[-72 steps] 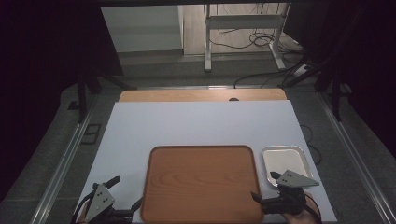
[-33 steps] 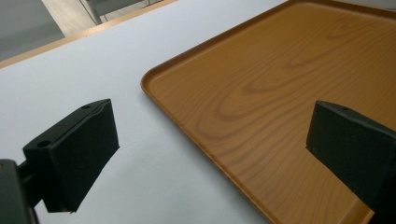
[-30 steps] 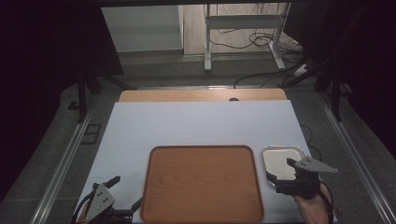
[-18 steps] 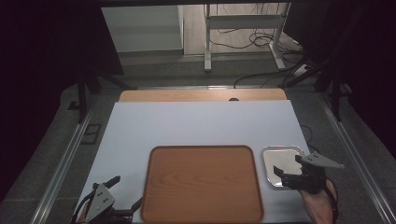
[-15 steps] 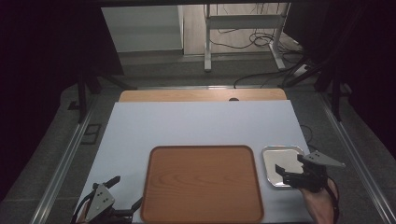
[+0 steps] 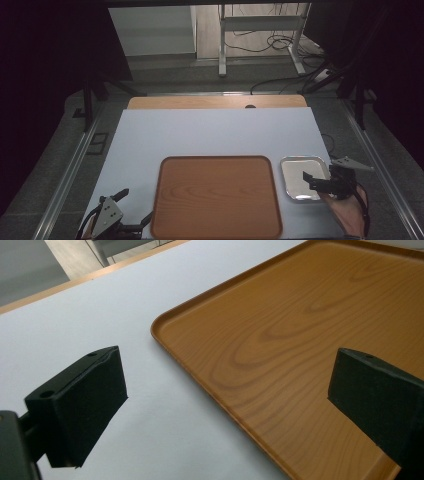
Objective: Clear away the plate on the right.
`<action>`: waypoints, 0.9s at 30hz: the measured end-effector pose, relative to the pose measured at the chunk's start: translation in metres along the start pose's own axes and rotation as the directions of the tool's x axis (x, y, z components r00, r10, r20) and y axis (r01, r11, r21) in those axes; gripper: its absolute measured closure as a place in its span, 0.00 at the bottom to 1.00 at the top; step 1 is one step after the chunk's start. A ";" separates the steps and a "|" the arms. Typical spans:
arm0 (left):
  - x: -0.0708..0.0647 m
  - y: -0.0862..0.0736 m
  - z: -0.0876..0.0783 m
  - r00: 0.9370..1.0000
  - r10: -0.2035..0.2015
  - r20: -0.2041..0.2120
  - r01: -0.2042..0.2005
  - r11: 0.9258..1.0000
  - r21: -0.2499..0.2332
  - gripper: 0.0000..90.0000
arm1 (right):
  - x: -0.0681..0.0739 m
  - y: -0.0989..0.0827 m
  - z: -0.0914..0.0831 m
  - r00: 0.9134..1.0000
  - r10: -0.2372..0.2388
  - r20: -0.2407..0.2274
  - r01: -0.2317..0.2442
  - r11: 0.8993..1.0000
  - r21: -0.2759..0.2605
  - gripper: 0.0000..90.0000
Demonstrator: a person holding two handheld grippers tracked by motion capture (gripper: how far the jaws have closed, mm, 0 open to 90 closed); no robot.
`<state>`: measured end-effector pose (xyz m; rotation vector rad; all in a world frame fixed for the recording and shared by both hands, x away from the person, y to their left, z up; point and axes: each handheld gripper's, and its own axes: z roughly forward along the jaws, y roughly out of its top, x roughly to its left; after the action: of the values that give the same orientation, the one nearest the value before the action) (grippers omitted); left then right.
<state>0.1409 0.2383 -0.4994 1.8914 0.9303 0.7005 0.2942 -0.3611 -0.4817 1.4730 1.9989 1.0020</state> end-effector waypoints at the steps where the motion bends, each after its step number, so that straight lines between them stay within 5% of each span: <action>1: 0.000 0.000 0.000 1.000 -0.001 0.001 0.001 1.000 0.000 0.02 | 0.000 0.000 0.000 1.000 0.000 0.000 0.000 1.000 0.000 0.00; 10: 0.000 0.000 0.000 1.000 0.004 0.000 -0.004 1.000 0.004 0.02 | -0.029 -0.001 -0.001 0.994 0.080 0.071 -0.084 0.995 0.048 0.30; 19: 0.000 0.000 0.000 1.000 0.003 0.000 -0.003 1.000 0.004 0.02 | -0.049 -0.002 0.007 0.991 0.109 0.079 -0.118 0.985 0.124 0.55; 27: 0.000 0.000 0.000 1.000 0.003 0.000 -0.003 1.000 0.006 0.02 | -0.063 -0.002 0.014 0.987 0.156 0.042 -0.161 0.976 0.148 0.75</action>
<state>0.1413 0.2384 -0.4994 1.8984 0.9300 0.7002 0.3233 -0.4166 -0.4952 1.7410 1.9990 0.9021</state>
